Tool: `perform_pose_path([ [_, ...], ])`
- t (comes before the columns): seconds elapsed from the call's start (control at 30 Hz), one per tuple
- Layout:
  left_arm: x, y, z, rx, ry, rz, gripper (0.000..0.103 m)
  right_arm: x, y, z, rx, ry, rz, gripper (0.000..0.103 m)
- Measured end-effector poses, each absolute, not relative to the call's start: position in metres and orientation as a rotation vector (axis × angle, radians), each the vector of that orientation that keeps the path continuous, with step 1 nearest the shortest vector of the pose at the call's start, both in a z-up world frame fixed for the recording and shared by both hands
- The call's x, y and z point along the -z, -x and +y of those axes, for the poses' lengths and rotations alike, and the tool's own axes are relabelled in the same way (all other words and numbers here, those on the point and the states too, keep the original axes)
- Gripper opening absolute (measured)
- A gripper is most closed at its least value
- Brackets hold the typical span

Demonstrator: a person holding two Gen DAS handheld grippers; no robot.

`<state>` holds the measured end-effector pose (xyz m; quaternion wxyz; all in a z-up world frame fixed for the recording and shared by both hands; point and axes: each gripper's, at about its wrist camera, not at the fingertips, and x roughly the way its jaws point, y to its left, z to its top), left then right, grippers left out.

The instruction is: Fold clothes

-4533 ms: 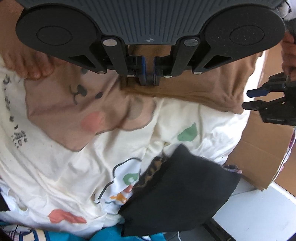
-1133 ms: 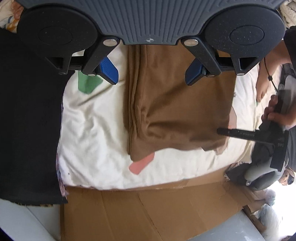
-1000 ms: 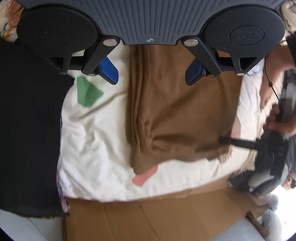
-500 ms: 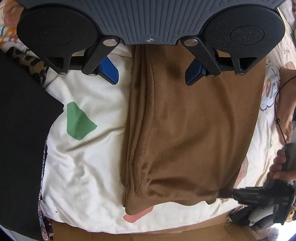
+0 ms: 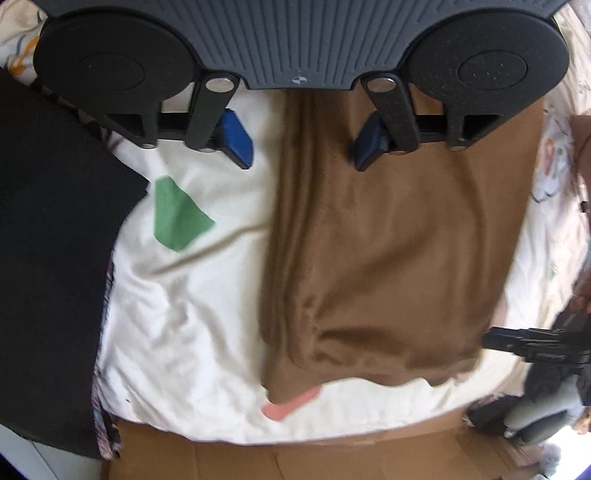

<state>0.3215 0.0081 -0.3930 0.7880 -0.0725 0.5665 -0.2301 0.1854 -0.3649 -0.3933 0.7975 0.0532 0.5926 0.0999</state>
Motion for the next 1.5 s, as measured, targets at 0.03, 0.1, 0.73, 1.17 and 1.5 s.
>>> perform_pose_path([
  [0.03,0.395,-0.319,0.007,0.499,0.155,1.225,0.048,0.396,-0.185,-0.368,-0.202,-0.121,1.278,0.062],
  [0.1,0.397,-0.317,0.007,0.499,0.149,1.231,0.048,0.399,-0.183,-0.374,-0.186,-0.133,1.281,0.061],
  [0.73,0.402,-0.296,0.007,0.546,0.146,1.28,0.048,0.379,-0.195,-0.361,-0.218,-0.135,1.221,0.042],
  [1.17,0.408,-0.294,-0.026,0.532,0.068,1.3,0.048,0.398,-0.201,-0.374,-0.165,-0.17,1.229,0.042],
  [1.5,0.398,-0.301,-0.005,0.491,0.111,1.239,0.043,0.376,-0.202,-0.394,-0.168,-0.28,1.115,0.039],
])
